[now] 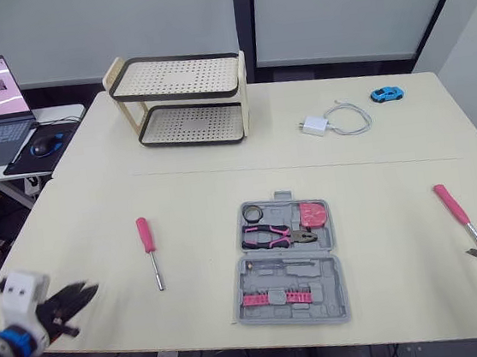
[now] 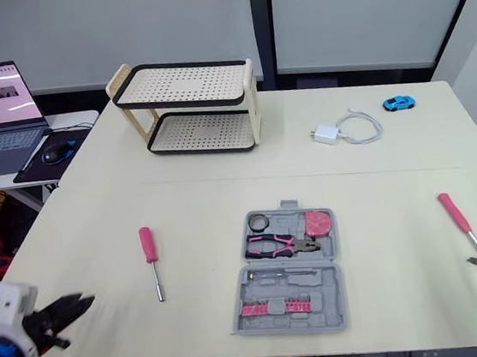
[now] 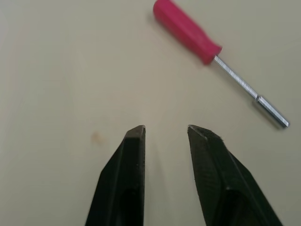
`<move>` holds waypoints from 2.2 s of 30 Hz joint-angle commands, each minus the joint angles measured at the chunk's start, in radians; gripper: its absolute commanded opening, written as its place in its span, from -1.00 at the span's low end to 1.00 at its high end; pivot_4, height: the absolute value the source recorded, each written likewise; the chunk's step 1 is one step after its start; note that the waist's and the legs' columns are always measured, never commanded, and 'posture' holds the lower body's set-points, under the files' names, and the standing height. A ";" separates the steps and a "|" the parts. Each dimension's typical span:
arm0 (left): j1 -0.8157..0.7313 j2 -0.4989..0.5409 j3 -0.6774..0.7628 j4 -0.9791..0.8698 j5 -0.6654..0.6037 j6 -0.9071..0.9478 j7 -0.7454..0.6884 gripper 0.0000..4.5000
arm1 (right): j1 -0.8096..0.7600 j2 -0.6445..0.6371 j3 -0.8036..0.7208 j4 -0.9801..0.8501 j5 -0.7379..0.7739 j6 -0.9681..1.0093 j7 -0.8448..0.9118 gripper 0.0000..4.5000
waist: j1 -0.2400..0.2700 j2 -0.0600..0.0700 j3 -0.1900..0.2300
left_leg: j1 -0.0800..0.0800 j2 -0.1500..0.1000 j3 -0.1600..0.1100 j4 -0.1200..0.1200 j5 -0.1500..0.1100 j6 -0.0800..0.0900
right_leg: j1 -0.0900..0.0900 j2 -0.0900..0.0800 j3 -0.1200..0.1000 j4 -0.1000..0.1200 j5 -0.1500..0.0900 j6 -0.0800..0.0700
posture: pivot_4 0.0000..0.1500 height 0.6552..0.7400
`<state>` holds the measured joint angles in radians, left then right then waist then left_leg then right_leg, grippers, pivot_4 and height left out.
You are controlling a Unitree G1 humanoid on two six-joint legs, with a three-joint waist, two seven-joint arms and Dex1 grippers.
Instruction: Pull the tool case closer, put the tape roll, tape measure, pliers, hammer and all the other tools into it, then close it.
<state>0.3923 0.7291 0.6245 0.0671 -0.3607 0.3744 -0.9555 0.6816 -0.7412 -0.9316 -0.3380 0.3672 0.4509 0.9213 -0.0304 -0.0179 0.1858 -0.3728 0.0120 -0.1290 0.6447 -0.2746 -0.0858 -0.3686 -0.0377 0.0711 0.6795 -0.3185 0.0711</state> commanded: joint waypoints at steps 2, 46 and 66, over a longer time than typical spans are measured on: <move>0.050 -0.006 0.010 -0.030 -0.028 -0.043 -0.035 0.50 | 0.084 0.022 -0.015 -0.021 -0.008 -0.038 0.049 1.00 | 0.000 0.000 -0.001 | 0.000 0.000 0.000 0.000 0.000 0.000 | 0.000 0.000 0.000 0.000 0.000 0.000 | 1.00 0.88; -0.636 -0.002 -0.639 -0.516 -0.292 0.062 -0.293 1.00 | -0.721 -0.312 0.600 0.643 -0.196 0.120 -0.079 1.00 | -0.006 0.003 -0.001 | 0.003 0.000 0.005 0.000 0.000 0.000 | 0.001 0.000 0.003 0.001 0.001 0.000 | 1.00 0.88; -0.713 -0.050 -0.748 -0.491 -0.229 0.019 -0.291 1.00 | -0.938 -0.266 0.774 0.915 -0.249 0.206 -0.075 0.61 | -0.011 0.004 -0.001 | 0.002 0.000 0.005 0.001 0.000 0.000 | 0.001 0.000 0.003 0.001 0.001 0.001 | 1.00 0.88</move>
<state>-0.3102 0.6820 -0.1214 -0.4159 -0.5903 0.4079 -1.2479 -0.2554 -1.0019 -0.1429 0.5746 0.1147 0.6651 0.8461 -0.0415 -0.0143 0.1845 -0.3703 0.0119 -0.1242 0.6453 -0.2748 -0.0862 -0.3676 -0.0377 0.0743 0.6804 -0.3174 0.0721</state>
